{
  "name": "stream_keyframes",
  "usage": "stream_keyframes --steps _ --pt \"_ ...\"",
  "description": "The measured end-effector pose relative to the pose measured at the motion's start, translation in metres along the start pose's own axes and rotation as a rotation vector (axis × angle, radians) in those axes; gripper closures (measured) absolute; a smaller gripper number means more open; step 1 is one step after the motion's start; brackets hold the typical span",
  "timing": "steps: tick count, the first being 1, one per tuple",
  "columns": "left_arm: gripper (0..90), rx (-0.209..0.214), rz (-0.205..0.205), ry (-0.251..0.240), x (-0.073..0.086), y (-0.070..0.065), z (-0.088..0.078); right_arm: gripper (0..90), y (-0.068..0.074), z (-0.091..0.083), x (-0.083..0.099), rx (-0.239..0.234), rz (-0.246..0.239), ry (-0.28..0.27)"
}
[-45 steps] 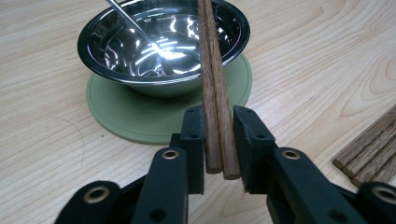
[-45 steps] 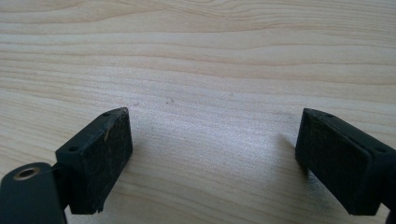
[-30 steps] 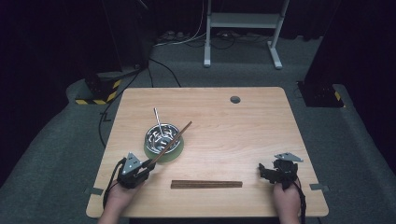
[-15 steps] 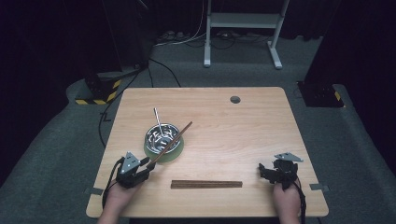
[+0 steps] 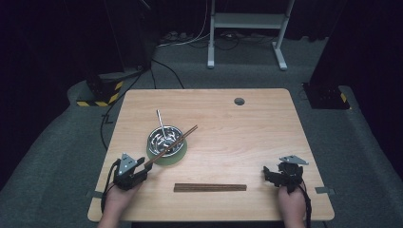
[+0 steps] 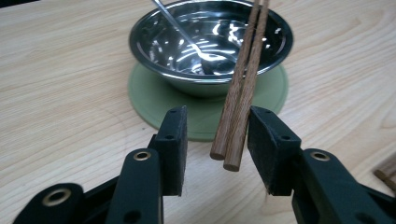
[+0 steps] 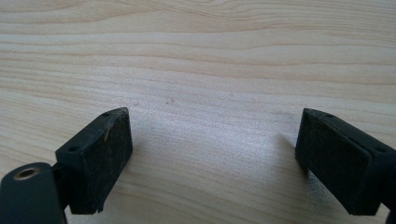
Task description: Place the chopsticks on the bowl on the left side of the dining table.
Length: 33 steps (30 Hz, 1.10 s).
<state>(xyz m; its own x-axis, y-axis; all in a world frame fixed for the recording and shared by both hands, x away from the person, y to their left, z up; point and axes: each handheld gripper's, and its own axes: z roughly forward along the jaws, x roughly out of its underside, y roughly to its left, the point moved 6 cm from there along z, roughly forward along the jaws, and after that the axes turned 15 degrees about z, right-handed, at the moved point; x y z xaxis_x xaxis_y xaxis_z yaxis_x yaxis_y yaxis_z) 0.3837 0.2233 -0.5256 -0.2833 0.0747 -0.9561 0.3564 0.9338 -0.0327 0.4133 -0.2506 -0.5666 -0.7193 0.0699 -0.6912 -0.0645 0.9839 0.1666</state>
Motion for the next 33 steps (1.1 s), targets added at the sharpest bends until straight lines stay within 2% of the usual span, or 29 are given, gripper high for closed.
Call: stream_keyframes --steps 6,10,13,15,23,26,28,30,32,33 --pt "56.3 -0.058 -0.023 -0.024 -0.002 0.008 0.001 10.8 0.000 0.000 0.000 -0.001 0.002 0.001" --pt "55.9 -0.080 -0.033 -0.031 -0.002 0.012 0.001 10.8 0.000 0.000 0.000 0.000 0.000 0.001" --pt "55.8 -0.086 -0.056 -0.042 -0.002 0.012 0.002 10.8 0.000 0.000 0.000 0.000 0.002 0.000" --pt "55.7 -0.085 -0.040 -0.033 -0.002 0.014 0.001 10.8 0.000 0.000 0.000 -0.001 0.002 0.001" --pt "55.7 -0.094 -0.033 -0.025 0.000 0.014 0.002 10.8 0.000 0.000 0.000 0.000 0.002 0.001" --pt "55.9 -0.108 -0.052 -0.028 0.001 0.015 0.004 10.9 0.000 0.000 0.000 0.000 0.002 0.000" --pt "56.0 -0.115 -0.042 -0.028 0.000 0.018 0.003 10.8 0.000 0.000 0.000 -0.001 0.002 0.000" --pt "56.4 -0.127 -0.057 -0.034 0.000 0.019 0.004 10.9 0.000 0.000 0.000 -0.001 0.002 0.000" --pt "57.2 -0.129 -0.047 -0.022 0.001 0.020 0.003 10.8 0.000 0.000 0.000 0.000 0.000 0.000" --pt "57.4 -0.134 -0.055 -0.035 0.000 0.020 0.005 10.8 0.000 0.000 0.000 0.000 0.000 0.000"
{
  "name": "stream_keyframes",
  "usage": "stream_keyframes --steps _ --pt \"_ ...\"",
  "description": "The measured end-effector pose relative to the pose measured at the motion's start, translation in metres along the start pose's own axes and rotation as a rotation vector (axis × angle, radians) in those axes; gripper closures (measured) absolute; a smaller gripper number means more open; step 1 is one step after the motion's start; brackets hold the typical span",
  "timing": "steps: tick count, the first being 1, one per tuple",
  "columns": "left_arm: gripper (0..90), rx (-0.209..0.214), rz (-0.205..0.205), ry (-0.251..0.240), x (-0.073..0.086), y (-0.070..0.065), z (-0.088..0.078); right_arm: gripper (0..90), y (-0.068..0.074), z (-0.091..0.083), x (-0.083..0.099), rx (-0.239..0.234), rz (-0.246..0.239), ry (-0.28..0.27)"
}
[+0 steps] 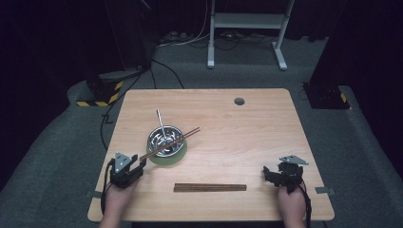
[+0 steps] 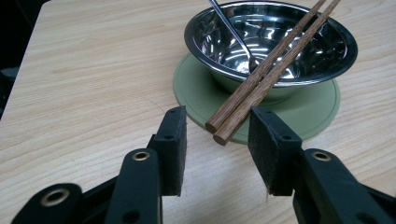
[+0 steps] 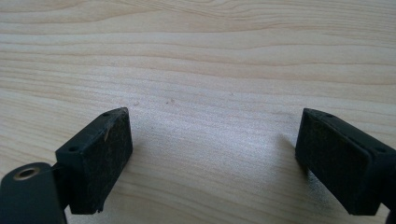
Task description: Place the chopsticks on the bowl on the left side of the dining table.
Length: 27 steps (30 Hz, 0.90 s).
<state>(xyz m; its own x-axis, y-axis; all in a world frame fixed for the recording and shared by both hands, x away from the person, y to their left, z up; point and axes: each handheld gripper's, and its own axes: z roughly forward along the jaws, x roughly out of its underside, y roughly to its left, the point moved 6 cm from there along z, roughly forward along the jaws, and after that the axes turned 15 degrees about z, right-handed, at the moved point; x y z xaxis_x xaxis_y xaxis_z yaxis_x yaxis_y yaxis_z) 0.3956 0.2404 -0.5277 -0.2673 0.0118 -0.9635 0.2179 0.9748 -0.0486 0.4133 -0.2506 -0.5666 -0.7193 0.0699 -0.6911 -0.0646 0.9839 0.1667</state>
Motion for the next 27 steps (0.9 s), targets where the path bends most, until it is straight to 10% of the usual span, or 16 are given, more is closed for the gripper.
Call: stream_keyframes --steps 27 --pt "60.4 -0.094 -0.077 0.017 -0.015 0.021 0.046 10.9 0.001 0.000 0.001 -0.028 -0.026 0.007"
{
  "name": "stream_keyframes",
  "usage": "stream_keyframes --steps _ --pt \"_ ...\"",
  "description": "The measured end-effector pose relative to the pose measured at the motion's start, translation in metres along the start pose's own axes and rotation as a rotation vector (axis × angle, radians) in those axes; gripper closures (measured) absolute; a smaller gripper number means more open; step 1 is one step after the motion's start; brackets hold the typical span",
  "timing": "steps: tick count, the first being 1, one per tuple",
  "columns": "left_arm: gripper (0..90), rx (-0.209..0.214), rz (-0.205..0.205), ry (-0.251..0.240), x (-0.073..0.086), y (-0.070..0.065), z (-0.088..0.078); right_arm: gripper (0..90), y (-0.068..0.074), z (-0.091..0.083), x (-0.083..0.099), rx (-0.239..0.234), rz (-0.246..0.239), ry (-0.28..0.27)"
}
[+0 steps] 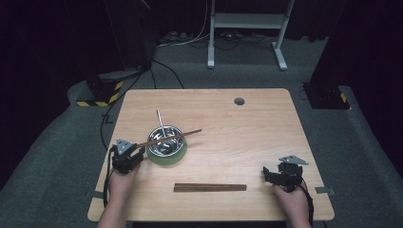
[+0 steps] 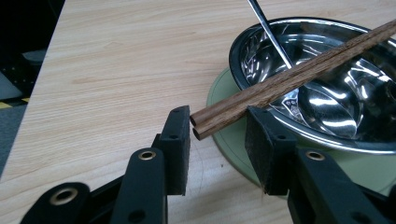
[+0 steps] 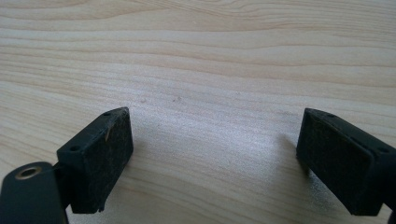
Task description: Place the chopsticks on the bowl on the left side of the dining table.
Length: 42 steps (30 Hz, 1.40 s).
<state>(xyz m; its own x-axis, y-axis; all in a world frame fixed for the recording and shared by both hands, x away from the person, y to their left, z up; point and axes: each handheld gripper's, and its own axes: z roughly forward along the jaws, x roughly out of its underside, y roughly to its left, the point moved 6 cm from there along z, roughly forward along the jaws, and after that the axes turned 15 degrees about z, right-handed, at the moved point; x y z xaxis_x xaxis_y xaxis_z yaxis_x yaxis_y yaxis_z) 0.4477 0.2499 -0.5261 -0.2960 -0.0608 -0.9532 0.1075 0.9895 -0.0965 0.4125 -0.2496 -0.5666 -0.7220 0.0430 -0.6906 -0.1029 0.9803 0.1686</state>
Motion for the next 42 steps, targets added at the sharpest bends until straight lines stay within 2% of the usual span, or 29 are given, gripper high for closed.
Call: stream_keyframes --steps 1,2,3,4,5,6,8,9,12,13,14,15,16,20,21,25,26,27,28,29,31,32,33,34,35,36,37,40,42 --pt "60.1 -0.002 0.001 -0.003 0.000 0.001 0.001 11.2 0.001 0.000 0.000 -0.007 0.002 0.005" --pt "60.1 -0.005 -0.019 -0.012 0.000 0.001 0.003 12.5 0.001 0.000 0.000 -0.009 0.001 0.005" --pt "60.1 0.000 -0.001 -0.010 0.000 0.003 0.003 15.4 0.001 -0.001 0.000 -0.012 -0.006 0.005" --pt "60.0 -0.007 -0.017 -0.026 -0.001 0.004 0.004 20.8 0.001 -0.002 -0.001 -0.010 -0.005 0.014" --pt "59.8 -0.005 0.012 -0.014 -0.001 0.006 0.003 25.9 0.004 -0.004 -0.004 -0.023 0.005 0.022" --pt "59.6 -0.003 0.012 -0.019 -0.001 0.007 0.003 27.2 0.006 -0.006 -0.004 -0.036 0.011 0.040" --pt "58.8 -0.015 -0.039 -0.053 -0.003 0.007 0.006 35.6 0.017 -0.010 -0.014 -0.029 -0.029 -0.024" --pt "58.6 -0.010 -0.005 -0.036 -0.001 0.009 0.005 39.3 0.021 -0.012 -0.017 -0.031 -0.046 -0.035" --pt "57.6 -0.004 0.002 -0.038 -0.001 0.011 0.006 46.0 0.042 -0.013 -0.026 -0.051 -0.081 -0.045" --pt "57.6 -0.004 -0.033 -0.059 -0.003 0.010 0.006 49.7 0.053 -0.011 -0.031 -0.057 -0.090 -0.060" --pt "57.6 0.001 0.018 -0.039 -0.001 0.013 0.005 51.8 0.062 -0.010 -0.034 -0.064 -0.097 -0.065" --pt "57.6 -0.003 -0.003 -0.046 -0.002 0.013 0.006 54.0 0.071 -0.007 -0.037 -0.072 -0.107 -0.070" --pt "57.6 0.005 0.007 -0.040 -0.002 0.015 0.005 55.6 0.078 -0.005 -0.040 -0.078 -0.117 -0.075" --pt "57.8 0.015 0.004 -0.044 -0.003 0.017 0.007 63.2 0.121 0.012 -0.052 -0.111 -0.165 -0.087" --pt "57.9 0.015 -0.012 -0.046 -0.004 0.016 0.007 64.2 0.129 0.015 -0.053 -0.115 -0.169 -0.091" --pt "58.9 0.033 0.013 -0.044 -0.004 0.016 0.008 69.4 0.165 0.033 -0.064 -0.145 -0.199 -0.100" --pt "59.4 0.039 -0.002 -0.047 -0.004 0.014 0.010 70.5 0.173 0.036 -0.067 -0.152 -0.207 -0.099" --pt "59.3 0.040 0.007 -0.040 -0.004 0.014 0.010 71.5 0.181 0.042 -0.071 -0.158 -0.212 -0.108" --pt "59.4 0.046 -0.021 -0.045 -0.004 0.012 0.010 72.6 0.188 0.047 -0.075 -0.161 -0.220 -0.116" --pt "59.4 0.050 0.017 -0.039 -0.004 0.013 0.010 73.5 0.194 0.052 -0.078 -0.169 -0.216 -0.116" --pt "59.4 0.055 0.024 -0.028 -0.003 0.013 0.010 74.8 0.205 0.062 -0.083 -0.174 -0.225 -0.120" --pt "59.3 0.056 0.022 -0.028 -0.003 0.013 0.011 75.2 0.210 0.067 -0.086 -0.177 -0.235 -0.133" --pt "59.4 0.054 -0.012 -0.044 -0.004 0.011 0.012 75.8 0.214 0.070 -0.088 -0.176 -0.237 -0.133" --pt "59.3 0.058 -0.011 -0.045 -0.004 0.011 0.012 76.6 0.217 0.074 -0.091 -0.169 -0.250 -0.142" --pt "59.3 0.059 -0.006 -0.042 -0.004 0.011 0.012 77.5 0.220 0.077 -0.092 -0.175 -0.234 -0.132" --pt "59.3 0.062 0.002 -0.037 -0.003 0.012 0.012 77.7 0.222 0.081 -0.093 -0.180 -0.239 -0.129" --pt "59.2 0.064 -0.007 -0.041 -0.003 0.011 0.012 77.9 0.224 0.086 -0.095 -0.175 -0.246 -0.126" --pt "59.1 0.068 -0.007 -0.038 -0.003 0.013 0.012 79.4 0.226 0.094 -0.097 -0.172 -0.258 -0.118" --pt "59.1 0.074 -0.008 -0.037 -0.003 0.012 0.012 79.9 0.227 0.098 -0.098 -0.175 -0.245 -0.114"
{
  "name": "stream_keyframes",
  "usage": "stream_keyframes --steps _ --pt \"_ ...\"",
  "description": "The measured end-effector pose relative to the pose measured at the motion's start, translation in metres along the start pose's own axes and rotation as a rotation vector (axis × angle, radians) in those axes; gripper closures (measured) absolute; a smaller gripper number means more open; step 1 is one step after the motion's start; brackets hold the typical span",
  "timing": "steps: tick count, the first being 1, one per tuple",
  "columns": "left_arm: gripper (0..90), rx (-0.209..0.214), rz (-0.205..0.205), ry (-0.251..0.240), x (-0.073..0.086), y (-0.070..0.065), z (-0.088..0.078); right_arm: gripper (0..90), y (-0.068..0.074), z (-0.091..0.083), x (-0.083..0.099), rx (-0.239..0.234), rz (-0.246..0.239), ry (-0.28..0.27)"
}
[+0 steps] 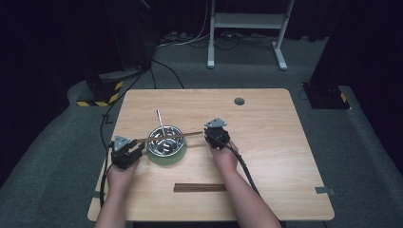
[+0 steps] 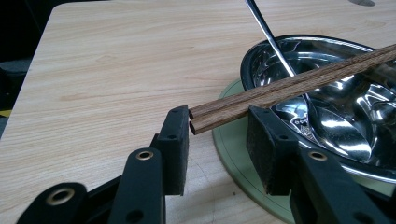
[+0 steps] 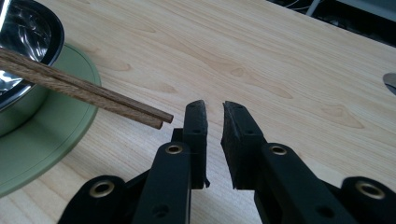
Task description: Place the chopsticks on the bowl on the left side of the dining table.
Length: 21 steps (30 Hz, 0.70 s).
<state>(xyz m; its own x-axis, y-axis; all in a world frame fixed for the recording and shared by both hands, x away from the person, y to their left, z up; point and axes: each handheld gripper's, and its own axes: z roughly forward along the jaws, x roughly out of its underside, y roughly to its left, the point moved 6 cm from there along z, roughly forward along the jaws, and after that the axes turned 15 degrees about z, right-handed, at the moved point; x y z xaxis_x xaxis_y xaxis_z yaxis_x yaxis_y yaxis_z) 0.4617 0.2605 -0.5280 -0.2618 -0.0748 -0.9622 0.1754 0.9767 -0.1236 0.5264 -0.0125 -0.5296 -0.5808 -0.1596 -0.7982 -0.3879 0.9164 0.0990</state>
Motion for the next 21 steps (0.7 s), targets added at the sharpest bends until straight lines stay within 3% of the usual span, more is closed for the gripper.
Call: stream_keyframes --steps 4,11,13,14,21 --pt "58.7 0.005 0.000 0.004 0.001 -0.001 0.001 81.2 0.002 0.001 0.000 -0.032 -0.018 -0.001" --pt "58.0 0.022 -0.009 -0.007 0.000 0.000 0.000 81.4 0.005 -0.007 0.006 -0.037 -0.020 -0.005" --pt "57.9 0.019 -0.043 -0.016 -0.001 -0.002 0.000 81.4 0.006 -0.010 0.009 -0.041 -0.018 -0.009" --pt "57.9 0.024 -0.008 0.002 0.000 0.000 -0.001 81.3 0.006 -0.011 0.009 -0.042 -0.032 -0.013" --pt "53.6 0.020 0.000 -0.003 0.000 0.001 -0.003 78.9 0.006 -0.015 0.014 -0.030 -0.034 -0.013"
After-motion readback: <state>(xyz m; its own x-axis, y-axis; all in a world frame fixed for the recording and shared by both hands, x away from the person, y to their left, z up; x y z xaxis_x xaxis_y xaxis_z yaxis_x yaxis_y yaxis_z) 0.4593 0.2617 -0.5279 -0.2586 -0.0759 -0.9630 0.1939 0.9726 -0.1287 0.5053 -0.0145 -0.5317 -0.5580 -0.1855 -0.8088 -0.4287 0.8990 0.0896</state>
